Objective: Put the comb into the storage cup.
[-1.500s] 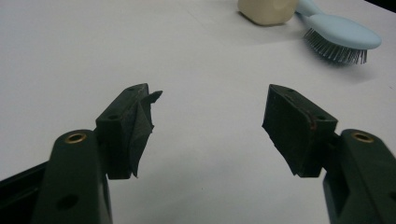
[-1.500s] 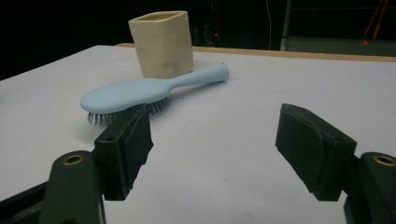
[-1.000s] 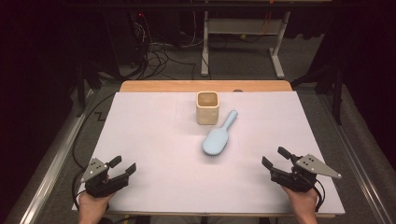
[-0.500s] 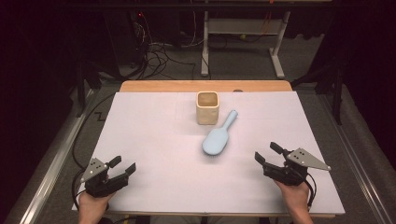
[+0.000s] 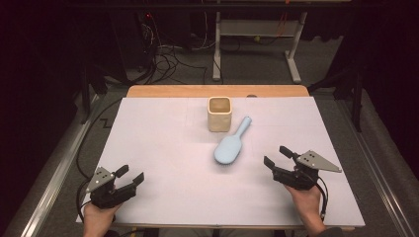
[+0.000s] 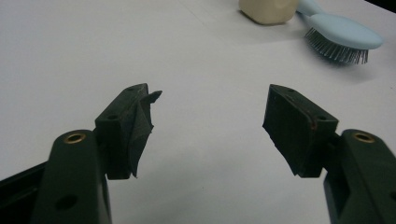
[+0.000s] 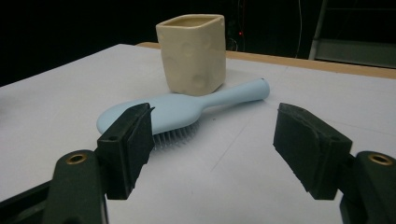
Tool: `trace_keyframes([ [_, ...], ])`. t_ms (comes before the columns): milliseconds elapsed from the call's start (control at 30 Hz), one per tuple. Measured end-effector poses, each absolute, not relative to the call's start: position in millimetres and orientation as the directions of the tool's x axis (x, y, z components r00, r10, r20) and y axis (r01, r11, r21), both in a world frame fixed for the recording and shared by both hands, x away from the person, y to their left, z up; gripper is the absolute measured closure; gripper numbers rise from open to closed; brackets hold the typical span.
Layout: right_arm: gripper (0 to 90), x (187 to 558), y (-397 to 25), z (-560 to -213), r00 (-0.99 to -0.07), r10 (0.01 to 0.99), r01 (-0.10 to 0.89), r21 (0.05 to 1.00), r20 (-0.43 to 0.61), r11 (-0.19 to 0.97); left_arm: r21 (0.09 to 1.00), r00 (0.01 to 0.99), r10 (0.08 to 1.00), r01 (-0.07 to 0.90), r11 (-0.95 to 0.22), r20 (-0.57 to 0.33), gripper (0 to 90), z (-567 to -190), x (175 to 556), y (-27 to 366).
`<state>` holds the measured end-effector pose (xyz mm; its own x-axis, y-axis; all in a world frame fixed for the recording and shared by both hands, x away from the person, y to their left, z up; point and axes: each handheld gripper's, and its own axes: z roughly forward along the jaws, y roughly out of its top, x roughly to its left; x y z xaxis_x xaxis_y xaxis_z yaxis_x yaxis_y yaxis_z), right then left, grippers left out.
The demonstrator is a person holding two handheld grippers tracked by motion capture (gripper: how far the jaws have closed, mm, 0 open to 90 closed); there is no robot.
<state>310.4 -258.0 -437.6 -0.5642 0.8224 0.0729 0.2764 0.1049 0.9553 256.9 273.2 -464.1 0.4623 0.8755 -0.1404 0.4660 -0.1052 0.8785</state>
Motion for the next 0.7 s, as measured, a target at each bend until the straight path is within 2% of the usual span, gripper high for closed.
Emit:
trace_keyframes([
  [700,31.0,329,-246,-434,-0.576,0.812,0.294,0.951,0.092,0.101,0.877,0.464,0.875,0.468,-0.107,-0.141,33.1,-464,258,273],
])
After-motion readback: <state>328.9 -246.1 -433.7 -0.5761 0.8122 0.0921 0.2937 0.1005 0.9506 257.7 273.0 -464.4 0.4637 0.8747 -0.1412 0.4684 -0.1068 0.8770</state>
